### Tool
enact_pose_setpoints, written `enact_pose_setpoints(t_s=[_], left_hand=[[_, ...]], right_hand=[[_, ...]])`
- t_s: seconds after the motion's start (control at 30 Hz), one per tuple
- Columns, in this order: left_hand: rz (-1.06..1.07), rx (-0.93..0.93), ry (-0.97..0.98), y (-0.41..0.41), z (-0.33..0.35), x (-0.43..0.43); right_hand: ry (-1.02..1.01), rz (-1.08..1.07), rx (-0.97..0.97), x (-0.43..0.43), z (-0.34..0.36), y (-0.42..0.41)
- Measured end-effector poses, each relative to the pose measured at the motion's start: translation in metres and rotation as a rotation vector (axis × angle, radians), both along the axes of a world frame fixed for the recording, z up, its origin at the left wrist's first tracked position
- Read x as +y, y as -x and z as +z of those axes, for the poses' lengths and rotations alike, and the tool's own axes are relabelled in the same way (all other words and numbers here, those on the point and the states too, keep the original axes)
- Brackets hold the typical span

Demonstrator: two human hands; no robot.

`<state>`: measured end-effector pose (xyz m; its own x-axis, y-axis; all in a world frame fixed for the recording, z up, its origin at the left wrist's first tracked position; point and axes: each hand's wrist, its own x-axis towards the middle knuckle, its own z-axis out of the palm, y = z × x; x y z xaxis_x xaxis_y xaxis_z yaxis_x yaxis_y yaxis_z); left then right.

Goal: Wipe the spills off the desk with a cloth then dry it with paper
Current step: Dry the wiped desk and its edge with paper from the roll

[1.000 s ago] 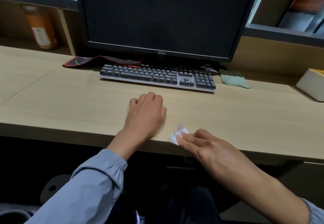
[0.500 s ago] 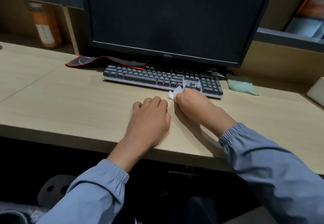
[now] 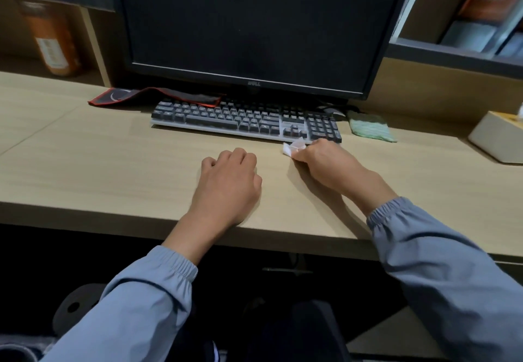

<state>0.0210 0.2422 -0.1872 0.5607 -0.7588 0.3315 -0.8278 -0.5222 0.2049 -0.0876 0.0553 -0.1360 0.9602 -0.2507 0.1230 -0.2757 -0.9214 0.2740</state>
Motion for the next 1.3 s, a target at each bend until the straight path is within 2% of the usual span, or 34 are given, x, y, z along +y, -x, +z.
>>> enact_pose_setpoints(t_s=[0.13,0.43,0.53,0.83,1.0,1.1,1.3], left_hand=[[-0.002,0.006,-0.017,0.001,0.001,0.002],[0.002,-0.004,-0.043,0.004,0.002,0.002],[0.005,-0.007,-0.038,0.004,0.002,0.001],[0.009,0.012,-0.070,0.004,0.007,0.001],[-0.003,-0.018,-0.064,0.020,0.015,-0.018],[-0.017,0.020,-0.020,0.036,0.016,-0.034],[-0.009,0.004,-0.004,0.045,0.001,-0.043]], right_hand=[[-0.033,0.068,-0.079,0.035,-0.009,0.027],[-0.251,0.150,0.004,0.114,-0.016,0.120],[-0.216,0.156,-0.003,0.117,-0.024,0.134],[-0.286,0.135,-0.071,0.086,-0.020,0.162],[-0.239,0.097,-0.025,0.080,-0.017,0.138],[-0.137,0.094,0.030,0.063,-0.011,0.109],[-0.047,0.035,-0.030,0.014,-0.003,0.051]])
